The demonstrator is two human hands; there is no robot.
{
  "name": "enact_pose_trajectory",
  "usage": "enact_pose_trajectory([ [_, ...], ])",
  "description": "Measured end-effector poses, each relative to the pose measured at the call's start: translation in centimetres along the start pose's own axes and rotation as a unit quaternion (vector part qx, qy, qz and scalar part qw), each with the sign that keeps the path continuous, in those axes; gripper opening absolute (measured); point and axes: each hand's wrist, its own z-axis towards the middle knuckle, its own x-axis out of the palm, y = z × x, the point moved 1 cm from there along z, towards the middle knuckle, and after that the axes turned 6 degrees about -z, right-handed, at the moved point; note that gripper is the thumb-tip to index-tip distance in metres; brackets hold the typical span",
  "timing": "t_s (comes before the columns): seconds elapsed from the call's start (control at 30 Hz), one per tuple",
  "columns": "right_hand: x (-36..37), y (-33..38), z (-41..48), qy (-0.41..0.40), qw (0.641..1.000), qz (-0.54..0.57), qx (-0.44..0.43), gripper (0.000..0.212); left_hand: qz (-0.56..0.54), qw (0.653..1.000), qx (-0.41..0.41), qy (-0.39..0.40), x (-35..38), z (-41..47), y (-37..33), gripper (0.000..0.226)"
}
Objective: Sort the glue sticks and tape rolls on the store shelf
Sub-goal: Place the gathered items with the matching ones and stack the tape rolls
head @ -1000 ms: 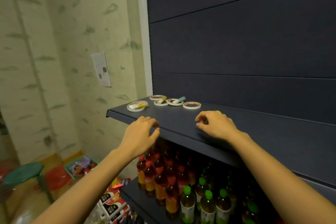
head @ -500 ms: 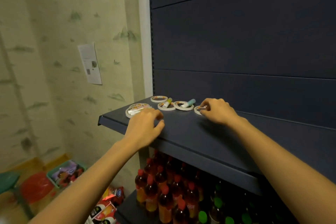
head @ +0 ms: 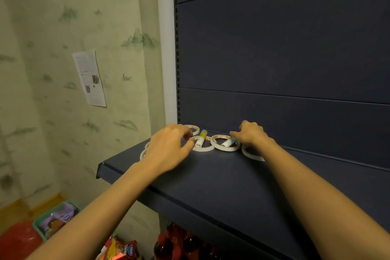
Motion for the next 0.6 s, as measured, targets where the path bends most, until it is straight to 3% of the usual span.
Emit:
enact_pose_trajectory([
  [0.13,1.1,0.9,1.6,-0.010,0.997,-0.047,0.067,0.060,-0.015,0.999,0.026,0.011,0.4,1.3,1.7,0.022],
  [0.3,2.0,1.8,3.2,-0.021,0.991,-0.089,0.095,0.044,-0.041,0.996,0.078,0.031,1.4,3.4,2.7,0.021],
  [0.4,1.4,1.5,3.3,-0.033,0.994,-0.016,0.100,0.033,-0.044,0.991,0.108,0.058,2.0,5.3,2.6,0.023],
  [0.5,-0.4,0.4,2.1,-0.113,0.987,0.071,0.086,0.037,-0.047,0.986,0.136,0.088,3.0,7.5,1.8,0.021],
  [0.6,-2.3,-1.3,-0.3,-0.189,0.974,0.091,0.085,0.037,-0.066,0.977,0.147,0.143,5.0,9.7,-0.1,0.019],
])
